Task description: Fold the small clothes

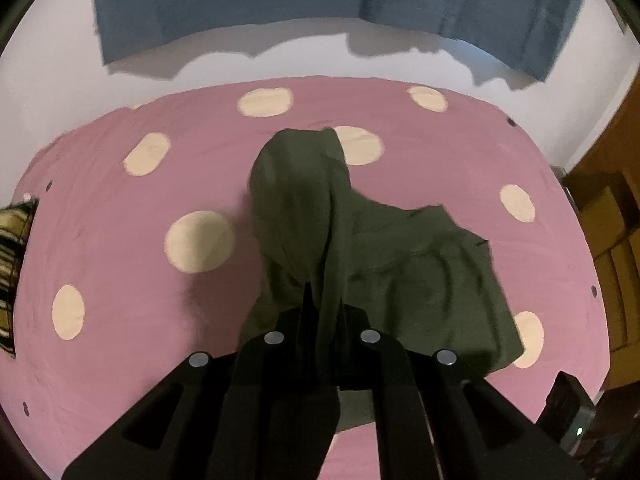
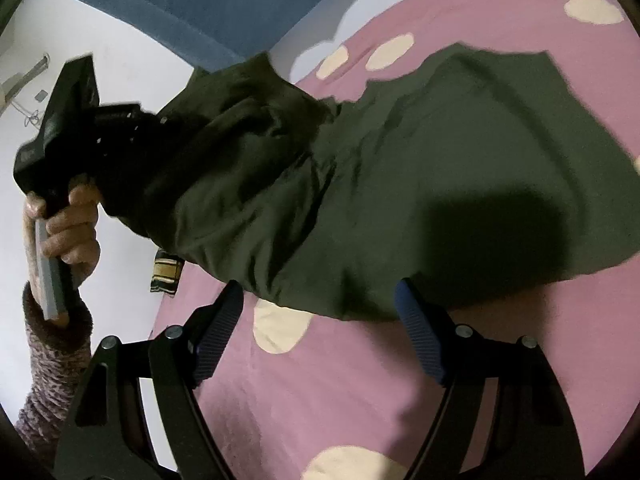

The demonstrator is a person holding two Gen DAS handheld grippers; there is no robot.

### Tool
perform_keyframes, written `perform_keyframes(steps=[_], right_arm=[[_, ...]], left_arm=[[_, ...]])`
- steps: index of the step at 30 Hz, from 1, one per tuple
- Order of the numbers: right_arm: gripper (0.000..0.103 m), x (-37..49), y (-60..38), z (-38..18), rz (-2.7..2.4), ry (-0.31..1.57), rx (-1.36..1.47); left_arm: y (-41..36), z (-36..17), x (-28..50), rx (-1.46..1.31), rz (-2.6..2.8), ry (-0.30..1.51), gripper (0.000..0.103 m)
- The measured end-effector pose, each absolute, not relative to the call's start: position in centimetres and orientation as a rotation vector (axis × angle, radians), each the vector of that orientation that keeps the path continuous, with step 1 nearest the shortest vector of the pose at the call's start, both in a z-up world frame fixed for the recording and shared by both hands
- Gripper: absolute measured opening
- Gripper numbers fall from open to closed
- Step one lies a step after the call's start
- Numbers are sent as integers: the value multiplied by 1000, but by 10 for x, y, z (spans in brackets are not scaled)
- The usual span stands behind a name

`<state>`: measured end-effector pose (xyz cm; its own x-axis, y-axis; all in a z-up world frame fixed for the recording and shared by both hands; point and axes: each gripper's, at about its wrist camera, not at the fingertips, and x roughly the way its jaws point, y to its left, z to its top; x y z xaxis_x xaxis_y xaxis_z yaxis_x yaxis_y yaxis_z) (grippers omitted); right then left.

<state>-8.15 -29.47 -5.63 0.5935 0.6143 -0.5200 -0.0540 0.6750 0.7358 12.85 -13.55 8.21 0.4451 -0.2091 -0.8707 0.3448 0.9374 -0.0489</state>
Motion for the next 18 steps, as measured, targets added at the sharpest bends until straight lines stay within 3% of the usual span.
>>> perform_keyframes(steps=[10, 18], right_arm=[[78, -110, -340, -56, 369, 819, 783], [78, -128, -375, -73, 332, 819, 847]], left_arm=[[-256, 32, 101, 317, -350, 1070, 7], [-305, -23, 88, 408, -305, 1105, 9]])
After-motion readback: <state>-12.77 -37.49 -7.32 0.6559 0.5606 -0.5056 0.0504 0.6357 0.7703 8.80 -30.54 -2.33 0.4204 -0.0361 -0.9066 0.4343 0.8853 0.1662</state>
